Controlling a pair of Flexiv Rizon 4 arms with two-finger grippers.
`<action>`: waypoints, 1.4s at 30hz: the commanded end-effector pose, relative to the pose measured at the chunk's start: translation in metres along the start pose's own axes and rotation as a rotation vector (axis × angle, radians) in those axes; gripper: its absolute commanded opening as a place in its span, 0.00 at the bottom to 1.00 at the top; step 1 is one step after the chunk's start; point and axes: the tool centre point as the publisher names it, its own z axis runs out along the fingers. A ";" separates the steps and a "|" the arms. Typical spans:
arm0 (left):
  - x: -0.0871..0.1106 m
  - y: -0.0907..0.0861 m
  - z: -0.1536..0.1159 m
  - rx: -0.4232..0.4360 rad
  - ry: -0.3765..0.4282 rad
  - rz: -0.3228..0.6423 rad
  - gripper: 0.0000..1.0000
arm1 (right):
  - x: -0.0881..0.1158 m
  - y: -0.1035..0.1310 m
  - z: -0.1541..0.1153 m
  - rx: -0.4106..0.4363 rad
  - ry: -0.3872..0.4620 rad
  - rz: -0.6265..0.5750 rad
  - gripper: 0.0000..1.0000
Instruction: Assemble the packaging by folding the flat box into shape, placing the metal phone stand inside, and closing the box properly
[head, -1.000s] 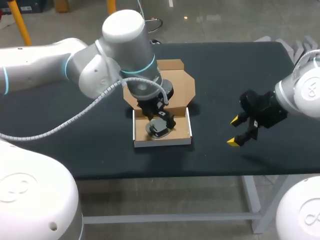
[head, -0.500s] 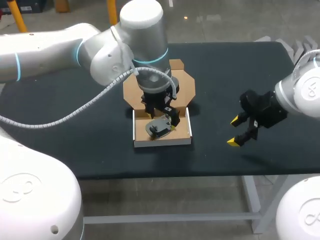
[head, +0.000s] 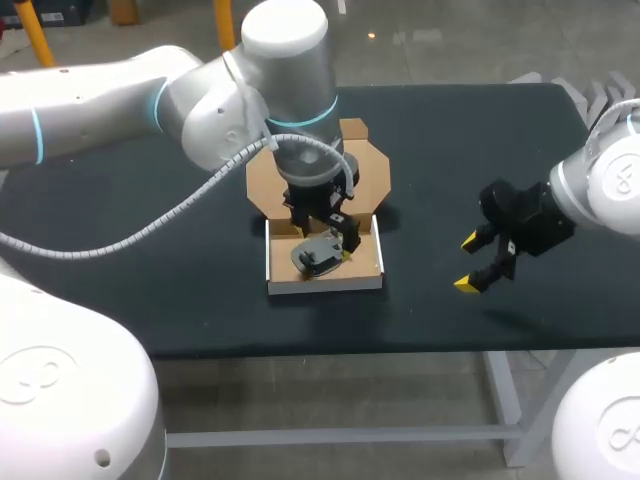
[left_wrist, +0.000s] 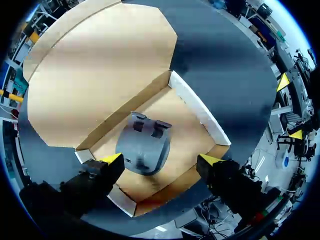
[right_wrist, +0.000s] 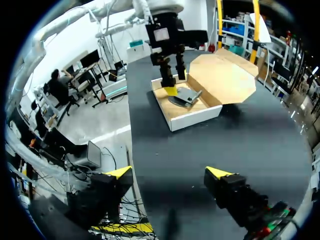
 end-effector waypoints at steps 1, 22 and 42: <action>0.004 -0.001 -0.001 -0.006 -0.020 -0.047 1.00 | 0.000 -0.001 -0.002 -0.004 0.004 -0.002 1.00; 0.026 0.001 0.008 -0.086 -0.073 -0.380 1.00 | 0.000 -0.001 -0.002 -0.004 0.004 -0.002 1.00; 0.014 0.014 0.036 -0.062 -0.073 -0.587 1.00 | 0.000 -0.001 -0.002 -0.004 0.004 -0.002 1.00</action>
